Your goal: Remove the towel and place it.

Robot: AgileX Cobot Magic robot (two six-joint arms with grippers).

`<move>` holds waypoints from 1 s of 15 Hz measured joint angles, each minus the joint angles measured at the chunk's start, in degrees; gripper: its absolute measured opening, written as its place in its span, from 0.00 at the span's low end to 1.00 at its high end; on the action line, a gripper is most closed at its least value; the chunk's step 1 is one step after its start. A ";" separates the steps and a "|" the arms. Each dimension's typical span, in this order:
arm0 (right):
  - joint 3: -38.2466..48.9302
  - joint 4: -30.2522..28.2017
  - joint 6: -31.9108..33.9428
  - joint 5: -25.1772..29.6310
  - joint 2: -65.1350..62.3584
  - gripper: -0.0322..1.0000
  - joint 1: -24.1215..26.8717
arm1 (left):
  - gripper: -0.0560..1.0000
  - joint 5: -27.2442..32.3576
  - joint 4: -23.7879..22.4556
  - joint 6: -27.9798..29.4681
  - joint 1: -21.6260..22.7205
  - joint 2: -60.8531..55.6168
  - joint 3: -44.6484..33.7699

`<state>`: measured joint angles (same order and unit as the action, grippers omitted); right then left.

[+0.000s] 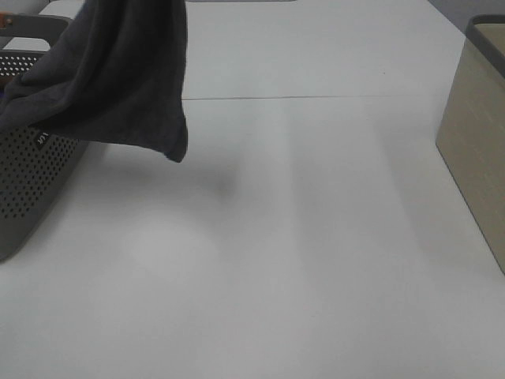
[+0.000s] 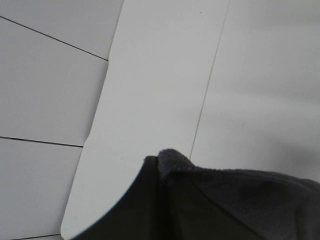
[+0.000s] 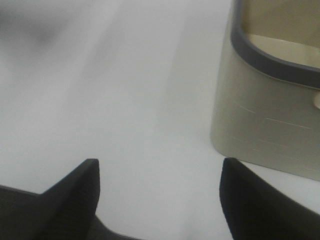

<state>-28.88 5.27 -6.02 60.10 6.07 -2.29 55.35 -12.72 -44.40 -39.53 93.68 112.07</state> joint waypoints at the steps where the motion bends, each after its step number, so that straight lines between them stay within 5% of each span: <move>1: -0.40 3.95 -1.78 -2.29 3.44 0.68 0.00 | 0.05 -0.06 0.11 0.52 -0.34 1.09 0.00; 6: -0.52 17.82 -12.09 -18.79 22.06 0.68 0.00 | 0.05 -2.41 1.09 10.08 -0.52 4.70 0.00; 10: -0.52 25.61 -23.66 -26.87 35.07 0.69 0.00 | 0.05 -7.45 4.58 16.27 -0.52 4.87 0.00; 12: -0.52 37.53 -36.21 -29.56 40.39 0.69 0.00 | 0.05 -9.11 5.56 16.62 -0.52 4.87 0.00; 13: -0.80 54.14 -51.74 -29.68 45.03 0.69 -0.23 | 0.05 -10.43 6.76 16.73 -0.52 4.87 0.00; 15: -1.03 66.75 -64.00 -30.02 48.76 0.69 -2.64 | 0.05 -10.43 7.22 16.73 -0.52 4.87 0.00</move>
<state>-29.91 72.02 -70.02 30.08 54.83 -4.93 44.92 -5.50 -27.67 -40.05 98.55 112.07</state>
